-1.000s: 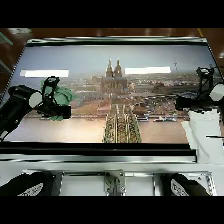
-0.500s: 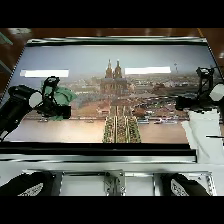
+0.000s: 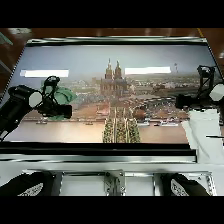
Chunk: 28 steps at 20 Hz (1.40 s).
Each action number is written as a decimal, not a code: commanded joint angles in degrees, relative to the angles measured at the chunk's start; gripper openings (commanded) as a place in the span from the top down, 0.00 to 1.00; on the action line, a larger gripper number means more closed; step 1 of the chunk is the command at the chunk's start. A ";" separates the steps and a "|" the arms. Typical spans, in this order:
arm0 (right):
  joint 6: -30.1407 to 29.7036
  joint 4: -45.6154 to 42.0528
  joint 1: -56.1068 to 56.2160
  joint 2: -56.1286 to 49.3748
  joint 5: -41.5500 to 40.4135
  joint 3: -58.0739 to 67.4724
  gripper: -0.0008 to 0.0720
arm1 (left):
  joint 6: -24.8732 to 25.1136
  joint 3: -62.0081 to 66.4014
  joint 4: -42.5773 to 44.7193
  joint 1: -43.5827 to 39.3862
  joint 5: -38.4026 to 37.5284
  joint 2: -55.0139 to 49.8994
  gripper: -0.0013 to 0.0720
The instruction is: Fold the shirts.
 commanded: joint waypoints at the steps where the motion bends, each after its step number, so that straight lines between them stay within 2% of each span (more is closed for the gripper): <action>1: 0.02 0.02 0.04 -0.02 -2.27 0.04 0.07 | -0.02 -0.04 -3.41 -0.04 0.90 -0.11 0.02; 3: 0.02 0.07 0.04 -0.02 -2.38 0.04 0.07 | -0.07 -0.04 -5.31 -0.04 -0.15 -0.24 0.02; 5: 0.02 0.02 0.04 -0.02 -2.67 0.04 0.07 | -2.73 -0.04 -5.51 -0.04 -0.61 -0.61 0.02; 9: 0.02 1.05 0.04 -0.02 -3.74 0.04 0.07 | -4.26 -0.04 -6.78 -0.04 -1.44 -1.68 0.02; 12: 0.02 5.60 0.04 -0.02 -3.43 0.04 0.07 | -2.97 1.11 2.16 2.43 7.45 -4.24 0.02; 14: 0.02 9.22 0.04 -0.04 -2.73 0.02 0.07 | -2.64 5.97 4.17 9.60 8.37 -9.07 0.02; 16: 0.02 12.28 0.04 -0.04 -2.36 0.02 0.07 | -2.51 12.90 0.90 19.04 8.31 -16.46 0.02; 19: 0.02 14.71 0.04 -0.04 -2.12 0.02 0.07 | 0.02 20.63 -11.06 27.76 8.37 -26.93 0.02; 22: 0.02 15.96 0.04 -0.04 -1.70 0.02 0.07 | -0.09 22.88 -14.29 29.73 7.87 -34.71 0.01; 26: 0.07 16.59 0.04 -0.04 -1.49 0.02 0.07 | 0.02 22.91 -15.21 29.62 8.11 -39.80 0.03; 27: 0.07 16.65 0.04 -0.02 -1.40 0.02 0.07 | 0.07 22.91 -15.41 29.64 8.07 -40.09 0.36; 28: 0.04 17.07 0.04 -0.02 -1.20 0.02 0.07 | 0.92 22.95 -16.55 29.64 8.02 -39.78 0.88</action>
